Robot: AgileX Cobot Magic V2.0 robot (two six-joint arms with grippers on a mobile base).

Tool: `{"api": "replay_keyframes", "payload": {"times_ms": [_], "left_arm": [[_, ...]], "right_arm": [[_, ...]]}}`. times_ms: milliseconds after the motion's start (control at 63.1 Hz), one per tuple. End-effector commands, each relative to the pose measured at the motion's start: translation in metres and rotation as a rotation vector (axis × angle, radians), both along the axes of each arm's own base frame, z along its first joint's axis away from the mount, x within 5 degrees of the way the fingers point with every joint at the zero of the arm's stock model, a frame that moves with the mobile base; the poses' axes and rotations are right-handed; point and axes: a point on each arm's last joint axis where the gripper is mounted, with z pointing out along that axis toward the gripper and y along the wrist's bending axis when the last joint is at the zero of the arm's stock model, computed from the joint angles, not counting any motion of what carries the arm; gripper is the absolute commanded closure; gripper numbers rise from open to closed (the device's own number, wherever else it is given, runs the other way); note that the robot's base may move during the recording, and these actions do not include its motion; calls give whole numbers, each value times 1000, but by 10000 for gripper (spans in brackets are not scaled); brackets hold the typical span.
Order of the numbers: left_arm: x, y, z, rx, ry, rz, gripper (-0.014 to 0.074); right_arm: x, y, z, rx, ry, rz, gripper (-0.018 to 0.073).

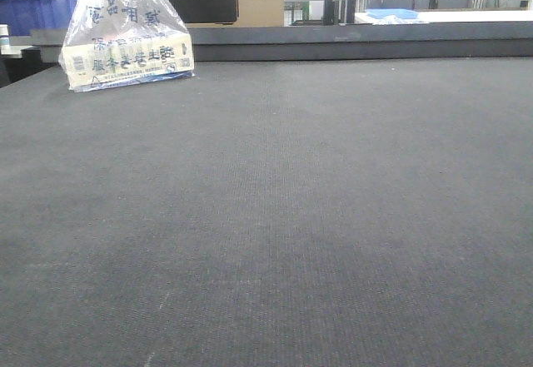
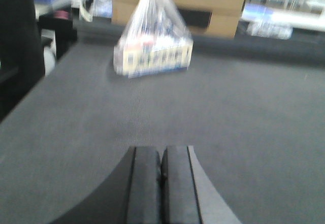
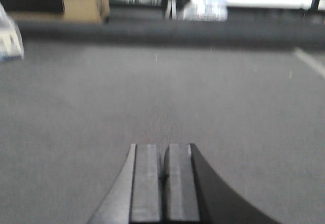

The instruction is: Place cylindrical capacitor in blue bin on shelf

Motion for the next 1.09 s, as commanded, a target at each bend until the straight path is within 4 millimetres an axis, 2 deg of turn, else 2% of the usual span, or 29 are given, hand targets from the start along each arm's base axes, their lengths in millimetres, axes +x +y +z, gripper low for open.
{"api": "replay_keyframes", "payload": {"times_ms": [0,95,174,269,428,523,682,935,1078], "left_arm": [[17,0,12,-6,140,0,708],[40,0,26,-8,327,10,708],[62,1,30,-8,504,19,708],[86,1,37,-9,640,27,708],[129,1,42,-7,727,29,708],[147,1,39,0,761,32,708],[163,1,30,1,798,31,708],[168,1,27,1,803,30,708],[168,1,27,1,797,30,708]], "right_arm": [[16,1,6,-12,136,5,722],[40,2,8,-18,283,10,722],[58,3,8,-24,421,18,722],[80,4,8,-29,575,26,722],[115,6,-5,-35,772,33,722],[125,8,-13,-8,826,42,722],[135,16,-25,94,908,70,721],[157,17,-35,22,973,7,721],[169,15,-50,-8,1018,-2,721]]}}
